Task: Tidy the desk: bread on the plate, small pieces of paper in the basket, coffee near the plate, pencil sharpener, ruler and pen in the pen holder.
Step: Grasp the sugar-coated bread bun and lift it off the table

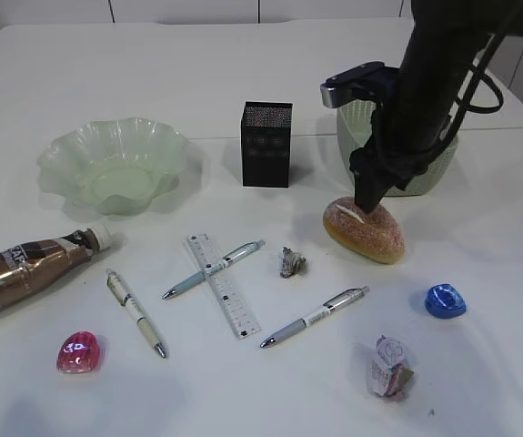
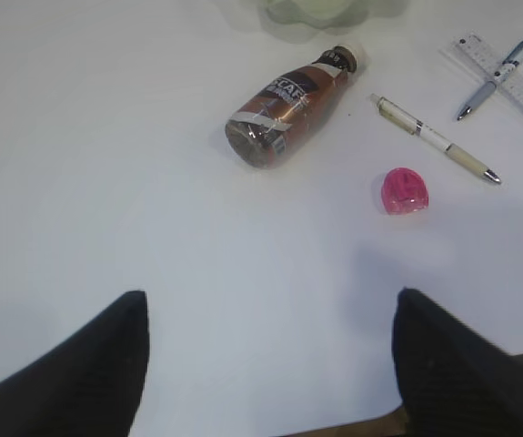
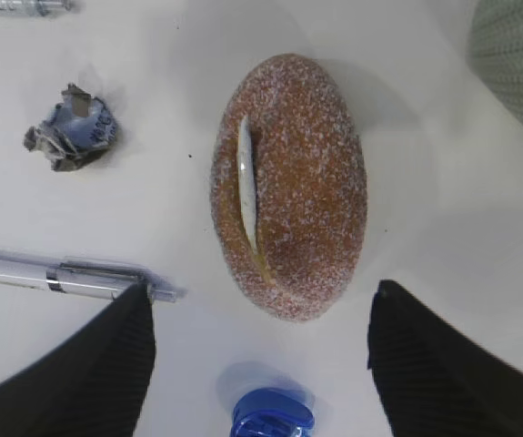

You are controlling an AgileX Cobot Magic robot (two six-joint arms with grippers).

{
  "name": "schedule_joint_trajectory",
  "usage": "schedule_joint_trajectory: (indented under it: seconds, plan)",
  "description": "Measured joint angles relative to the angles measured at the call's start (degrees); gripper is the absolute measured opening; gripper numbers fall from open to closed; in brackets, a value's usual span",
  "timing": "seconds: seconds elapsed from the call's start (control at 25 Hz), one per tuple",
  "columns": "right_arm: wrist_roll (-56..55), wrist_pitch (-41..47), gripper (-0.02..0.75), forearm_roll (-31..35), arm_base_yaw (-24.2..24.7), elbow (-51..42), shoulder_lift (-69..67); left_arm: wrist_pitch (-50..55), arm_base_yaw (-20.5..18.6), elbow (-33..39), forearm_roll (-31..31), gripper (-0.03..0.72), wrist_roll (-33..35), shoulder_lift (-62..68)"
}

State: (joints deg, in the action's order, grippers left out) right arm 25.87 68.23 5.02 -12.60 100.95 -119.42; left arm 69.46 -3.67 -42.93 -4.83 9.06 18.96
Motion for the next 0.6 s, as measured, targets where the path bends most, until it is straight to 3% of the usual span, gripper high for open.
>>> schedule_joint_trajectory:
  seconds: [0.6]
  plan:
    - [0.1, -0.2, 0.568, -0.7, 0.0, 0.0, -2.2, 0.0, 0.0, 0.0, 0.6, 0.592, 0.0, 0.0]
